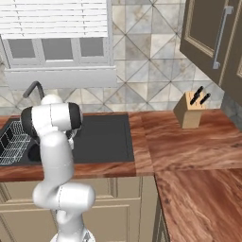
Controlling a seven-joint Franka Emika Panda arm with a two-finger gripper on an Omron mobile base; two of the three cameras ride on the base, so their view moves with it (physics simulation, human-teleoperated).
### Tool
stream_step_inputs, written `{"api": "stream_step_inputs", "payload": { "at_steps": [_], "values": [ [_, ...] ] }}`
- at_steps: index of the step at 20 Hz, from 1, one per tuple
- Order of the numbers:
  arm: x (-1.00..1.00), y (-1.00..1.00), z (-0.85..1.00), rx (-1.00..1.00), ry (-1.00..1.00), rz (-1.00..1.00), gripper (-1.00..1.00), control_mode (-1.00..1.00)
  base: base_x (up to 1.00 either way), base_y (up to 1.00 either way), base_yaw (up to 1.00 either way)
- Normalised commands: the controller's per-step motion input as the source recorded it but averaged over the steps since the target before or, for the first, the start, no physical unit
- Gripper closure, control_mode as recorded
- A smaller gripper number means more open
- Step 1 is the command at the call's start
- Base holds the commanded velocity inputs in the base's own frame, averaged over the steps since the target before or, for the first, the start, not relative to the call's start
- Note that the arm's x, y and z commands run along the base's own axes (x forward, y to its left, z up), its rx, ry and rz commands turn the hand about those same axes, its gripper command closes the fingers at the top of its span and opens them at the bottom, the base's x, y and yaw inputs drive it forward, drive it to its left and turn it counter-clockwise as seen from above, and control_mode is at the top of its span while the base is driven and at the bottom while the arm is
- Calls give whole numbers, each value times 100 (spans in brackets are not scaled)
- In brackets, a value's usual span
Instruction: Move the pot and pan from the stove into the sink.
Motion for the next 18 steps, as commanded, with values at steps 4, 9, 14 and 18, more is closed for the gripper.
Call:
{"api": "stream_step_inputs", "payload": {
  "at_steps": [4, 9, 14, 18],
  "values": [
    [6, 24, 85, 0, -2, -4, -100, -100, 0, 0, 0],
    [-7, 10, 100, 0, 0, -1, -100, -100, 0, 0, 0],
    [-45, -3, 100, 0, 2, 0, -100, -100, 0, 0, 0],
    [-81, -24, 81, 0, 1, 0, -100, -100, 0, 0, 0]
  ]
}}
